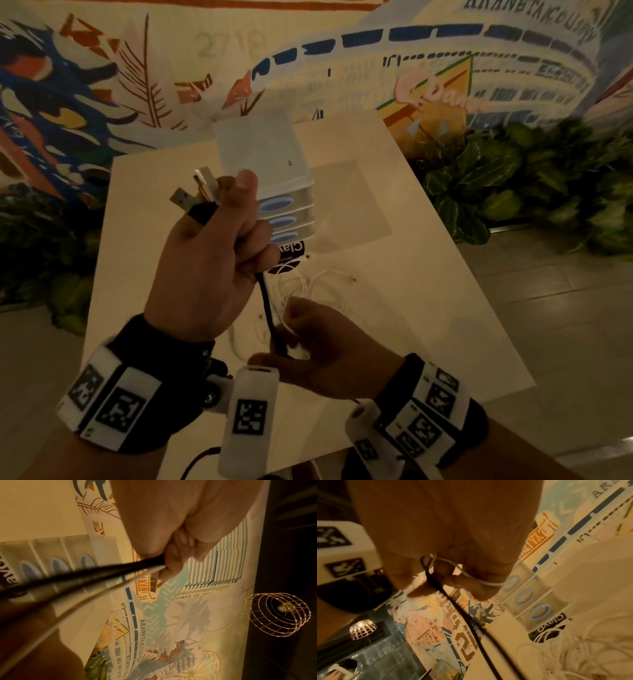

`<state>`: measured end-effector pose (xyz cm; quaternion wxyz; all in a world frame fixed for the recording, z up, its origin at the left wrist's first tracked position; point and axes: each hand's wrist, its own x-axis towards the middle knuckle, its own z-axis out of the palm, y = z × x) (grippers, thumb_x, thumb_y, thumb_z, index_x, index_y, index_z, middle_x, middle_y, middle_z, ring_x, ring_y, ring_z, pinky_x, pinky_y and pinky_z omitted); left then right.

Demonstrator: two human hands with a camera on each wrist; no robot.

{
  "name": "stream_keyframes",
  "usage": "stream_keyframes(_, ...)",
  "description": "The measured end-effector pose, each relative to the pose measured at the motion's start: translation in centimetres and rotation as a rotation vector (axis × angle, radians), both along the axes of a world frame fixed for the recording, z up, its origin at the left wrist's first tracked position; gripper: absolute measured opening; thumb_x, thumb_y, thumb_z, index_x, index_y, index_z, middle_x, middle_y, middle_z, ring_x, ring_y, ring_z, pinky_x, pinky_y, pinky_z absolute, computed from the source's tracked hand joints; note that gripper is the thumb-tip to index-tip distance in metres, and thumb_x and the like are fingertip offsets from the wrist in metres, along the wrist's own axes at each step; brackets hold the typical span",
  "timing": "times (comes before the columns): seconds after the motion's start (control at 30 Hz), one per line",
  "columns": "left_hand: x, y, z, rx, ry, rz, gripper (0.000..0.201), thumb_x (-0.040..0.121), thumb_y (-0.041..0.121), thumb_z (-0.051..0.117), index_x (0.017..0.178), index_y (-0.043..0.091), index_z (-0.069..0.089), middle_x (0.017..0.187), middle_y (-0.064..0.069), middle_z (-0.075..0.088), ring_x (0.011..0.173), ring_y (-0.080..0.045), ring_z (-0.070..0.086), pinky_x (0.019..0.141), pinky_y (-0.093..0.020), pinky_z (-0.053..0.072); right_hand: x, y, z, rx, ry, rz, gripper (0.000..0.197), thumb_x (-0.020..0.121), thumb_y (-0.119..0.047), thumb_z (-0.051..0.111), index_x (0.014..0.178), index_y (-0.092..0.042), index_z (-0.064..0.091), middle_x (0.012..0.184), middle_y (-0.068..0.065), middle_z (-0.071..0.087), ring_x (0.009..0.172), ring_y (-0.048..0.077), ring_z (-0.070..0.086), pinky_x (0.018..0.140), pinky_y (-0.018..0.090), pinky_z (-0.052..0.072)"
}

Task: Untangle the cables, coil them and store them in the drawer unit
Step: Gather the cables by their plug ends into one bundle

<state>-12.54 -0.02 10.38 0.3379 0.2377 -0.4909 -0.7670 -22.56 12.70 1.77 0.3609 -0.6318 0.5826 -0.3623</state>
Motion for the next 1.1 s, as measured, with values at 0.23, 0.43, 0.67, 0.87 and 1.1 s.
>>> stream_keyframes(0.23,3.7,-3.7,0.7,-0.096,-0.099,0.154,0.036,0.101,0.01,0.047,0.072,0.026,0.035,0.064,0.005,0.021,0.045,-0.006,0.018,0.04,-0.021,0.02,-0.7,1.3,0.2,0.442,-0.302,0.044,0.037,0.099,-0.057,0.053,0.074,-0.032,0.064,0.058,-0.002,0.063,0.052,0.014,0.059,0.063,0.025,0.052)
stream_keyframes(0.43,7.3,-8.6,-0.6,-0.097,-0.142,-0.002,0.072,0.069,0.046,0.08,0.079,0.024,0.012,0.056,0.006,0.025,0.043,-0.007,0.02,0.037,-0.016,0.028,-2.7,6.2,-3.3,0.655,-0.347,-0.035,0.054,0.085,-0.073,0.055,0.062,-0.026,0.044,0.055,-0.005,0.042,0.048,0.016,0.041,0.054,0.03,0.042)
stream_keyframes(0.67,7.7,-8.6,-2.0,-0.104,-0.172,0.017,0.062,0.075,0.041,0.072,0.079,0.024,0.013,0.058,0.006,0.026,0.043,-0.006,0.02,0.037,-0.017,0.028,-4.0,11.1,-5.2,0.771,-0.288,-0.079,0.052,0.089,-0.068,0.056,0.062,-0.025,0.047,0.058,0.0,0.053,0.049,0.013,0.05,0.055,0.025,0.043)
stream_keyframes(0.87,7.0,-6.6,-3.2,-0.042,-0.236,0.076,0.038,0.102,0.018,0.047,0.071,0.027,0.027,0.057,0.007,0.023,0.041,-0.005,0.021,0.037,-0.018,0.024,-4.2,14.6,-8.3,0.833,-0.246,-0.124,0.037,0.093,-0.064,0.052,0.066,-0.039,0.056,0.059,-0.015,0.046,0.057,0.006,0.045,0.062,0.02,0.038)
stream_keyframes(1.1,5.4,-2.6,-6.3,0.061,-0.286,-0.015,0.038,0.102,0.005,0.045,0.073,0.026,0.033,0.075,-0.006,0.004,0.051,-0.014,0.011,0.044,-0.027,0.017,-3.9,16.7,-12.0,0.905,0.031,-0.123,0.045,0.097,-0.068,0.037,0.09,-0.032,0.063,0.081,-0.014,0.063,0.07,-0.001,0.057,0.072,0.018,0.045)
